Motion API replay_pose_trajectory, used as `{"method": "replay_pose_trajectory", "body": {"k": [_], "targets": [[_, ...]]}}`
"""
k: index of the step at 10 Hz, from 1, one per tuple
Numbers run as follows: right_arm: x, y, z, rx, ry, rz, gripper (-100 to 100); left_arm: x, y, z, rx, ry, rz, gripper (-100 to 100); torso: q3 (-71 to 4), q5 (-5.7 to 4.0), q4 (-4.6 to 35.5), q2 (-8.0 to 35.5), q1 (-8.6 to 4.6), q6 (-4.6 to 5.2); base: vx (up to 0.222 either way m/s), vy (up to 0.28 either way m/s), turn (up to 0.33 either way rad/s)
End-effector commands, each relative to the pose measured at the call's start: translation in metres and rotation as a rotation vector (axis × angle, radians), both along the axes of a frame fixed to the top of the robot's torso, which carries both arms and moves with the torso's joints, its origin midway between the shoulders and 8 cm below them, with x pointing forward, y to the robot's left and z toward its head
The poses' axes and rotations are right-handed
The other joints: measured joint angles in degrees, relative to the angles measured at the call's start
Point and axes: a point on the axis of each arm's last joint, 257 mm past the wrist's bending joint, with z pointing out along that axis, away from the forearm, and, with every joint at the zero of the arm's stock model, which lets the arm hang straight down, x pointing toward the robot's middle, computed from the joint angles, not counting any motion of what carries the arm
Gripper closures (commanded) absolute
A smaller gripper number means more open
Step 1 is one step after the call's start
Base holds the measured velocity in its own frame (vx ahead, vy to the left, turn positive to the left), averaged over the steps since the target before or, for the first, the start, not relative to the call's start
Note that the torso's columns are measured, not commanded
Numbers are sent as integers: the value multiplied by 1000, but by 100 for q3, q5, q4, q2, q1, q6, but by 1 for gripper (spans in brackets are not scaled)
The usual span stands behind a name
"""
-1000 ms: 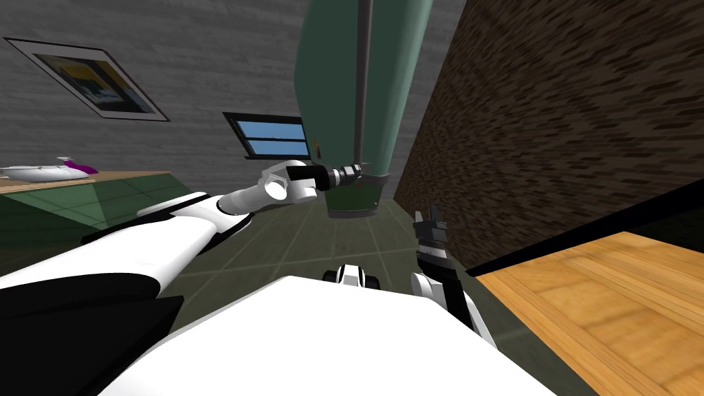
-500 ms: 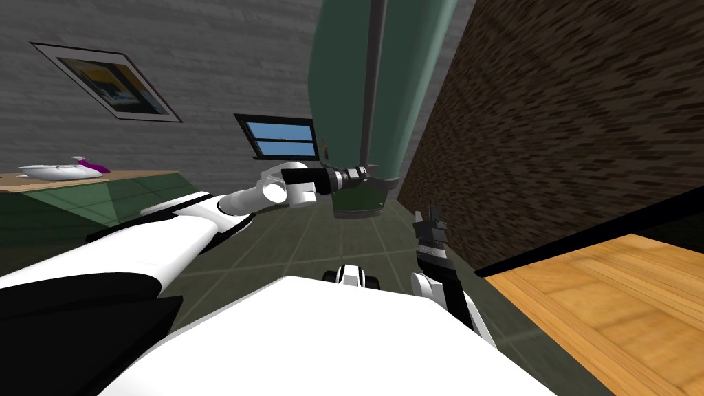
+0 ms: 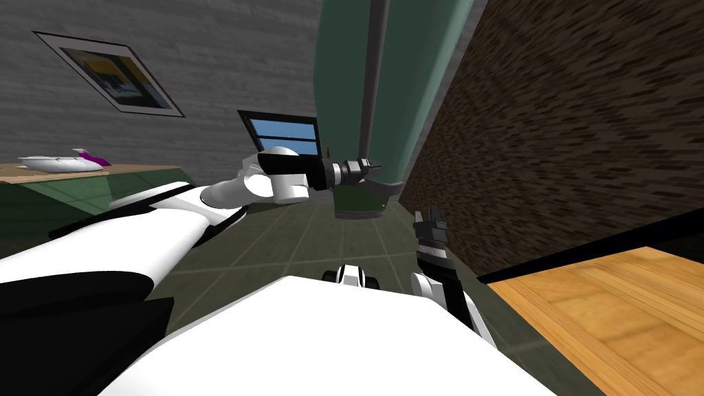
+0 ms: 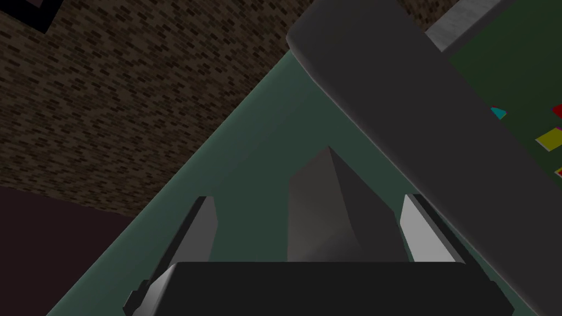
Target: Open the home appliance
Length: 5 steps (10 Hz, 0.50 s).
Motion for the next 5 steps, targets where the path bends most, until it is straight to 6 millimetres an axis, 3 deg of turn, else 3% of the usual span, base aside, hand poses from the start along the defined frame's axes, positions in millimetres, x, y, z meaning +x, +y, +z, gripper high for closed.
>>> {"method": "replay_pose_trajectory", "body": {"k": [1, 4, 5], "targets": [[0, 0, 0, 0, 0, 0, 0, -12, 1, 19, 2, -9, -1, -100, 17, 15, 18, 27, 38, -9, 49, -37, -9], [0, 0, 0, 0, 0, 0, 0, -21, 1, 28, 8, -10, -2, -100, 24, 33, 57, 60, 83, -23, 31, -17, 5], [0, 0, 0, 0, 0, 0, 0, -21, 0, 11, 24, 34, -10, -100, 20, 32, 71, 67, 79, -26, 8, -8, -8]]}}
